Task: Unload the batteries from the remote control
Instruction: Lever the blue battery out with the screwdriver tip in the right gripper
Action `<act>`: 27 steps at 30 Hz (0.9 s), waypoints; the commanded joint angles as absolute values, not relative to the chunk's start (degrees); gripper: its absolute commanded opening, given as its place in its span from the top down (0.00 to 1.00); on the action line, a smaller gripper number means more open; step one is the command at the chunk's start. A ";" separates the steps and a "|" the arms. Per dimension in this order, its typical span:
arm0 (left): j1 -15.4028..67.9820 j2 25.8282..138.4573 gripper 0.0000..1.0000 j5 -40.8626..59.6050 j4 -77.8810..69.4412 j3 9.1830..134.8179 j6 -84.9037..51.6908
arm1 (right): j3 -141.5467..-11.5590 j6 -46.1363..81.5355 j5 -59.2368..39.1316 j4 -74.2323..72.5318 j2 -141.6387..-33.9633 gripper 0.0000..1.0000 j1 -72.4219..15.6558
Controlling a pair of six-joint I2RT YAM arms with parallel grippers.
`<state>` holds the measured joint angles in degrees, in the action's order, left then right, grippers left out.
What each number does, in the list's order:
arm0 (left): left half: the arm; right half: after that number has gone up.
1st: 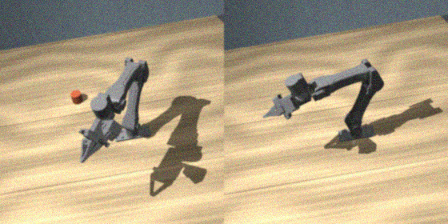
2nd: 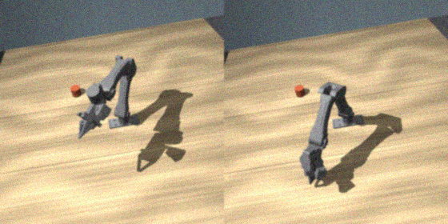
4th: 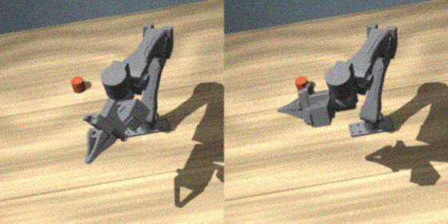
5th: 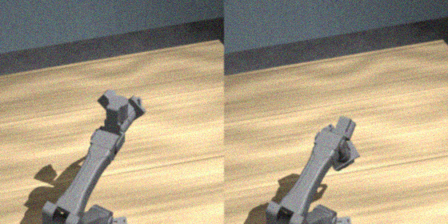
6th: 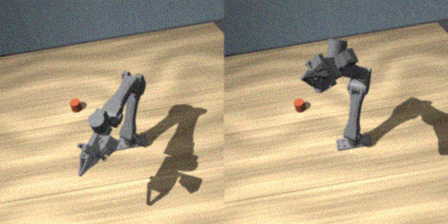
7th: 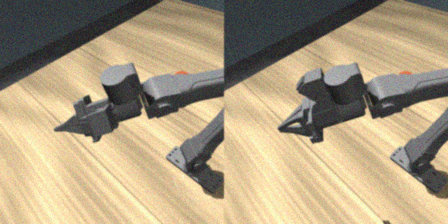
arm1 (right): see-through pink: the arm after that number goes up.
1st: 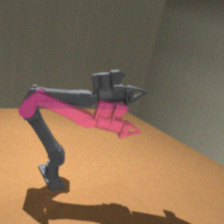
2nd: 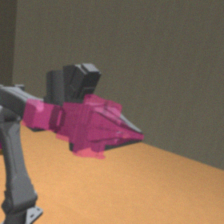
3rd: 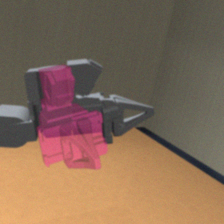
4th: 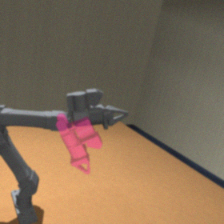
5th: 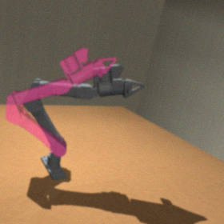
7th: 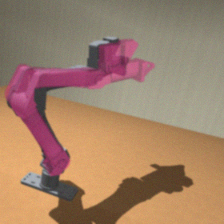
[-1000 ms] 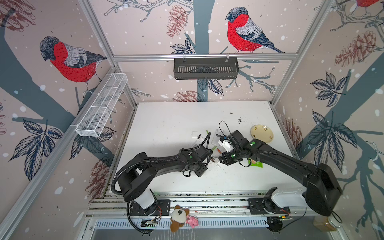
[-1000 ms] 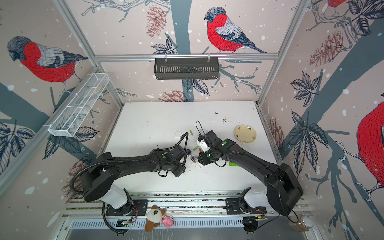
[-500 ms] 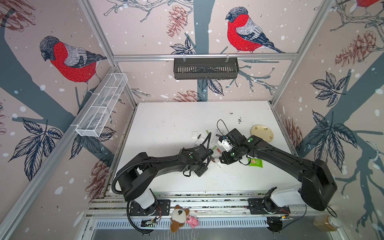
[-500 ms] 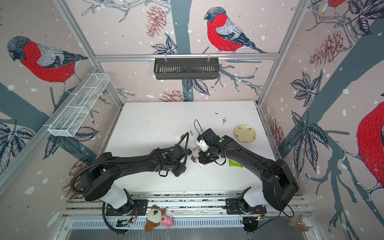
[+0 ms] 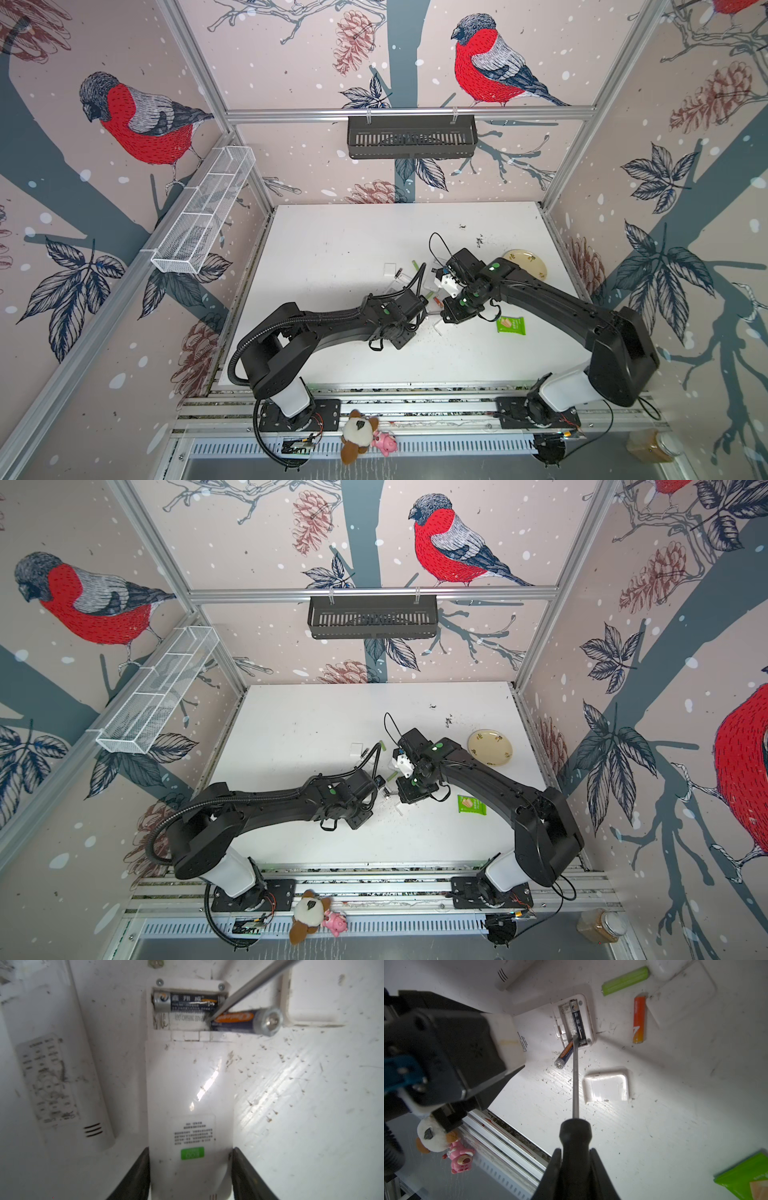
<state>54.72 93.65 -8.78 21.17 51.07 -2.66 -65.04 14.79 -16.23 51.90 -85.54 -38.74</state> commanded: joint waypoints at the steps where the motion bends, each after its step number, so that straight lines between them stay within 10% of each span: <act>1: 54.53 94.66 0.81 -16.19 23.45 51.88 -3.21 | -66.49 14.31 -14.15 58.10 -85.69 1.00 -38.33; 27: 51.30 96.80 0.94 -6.95 22.65 51.75 0.49 | -67.69 14.03 -17.76 49.95 -84.53 1.00 -37.41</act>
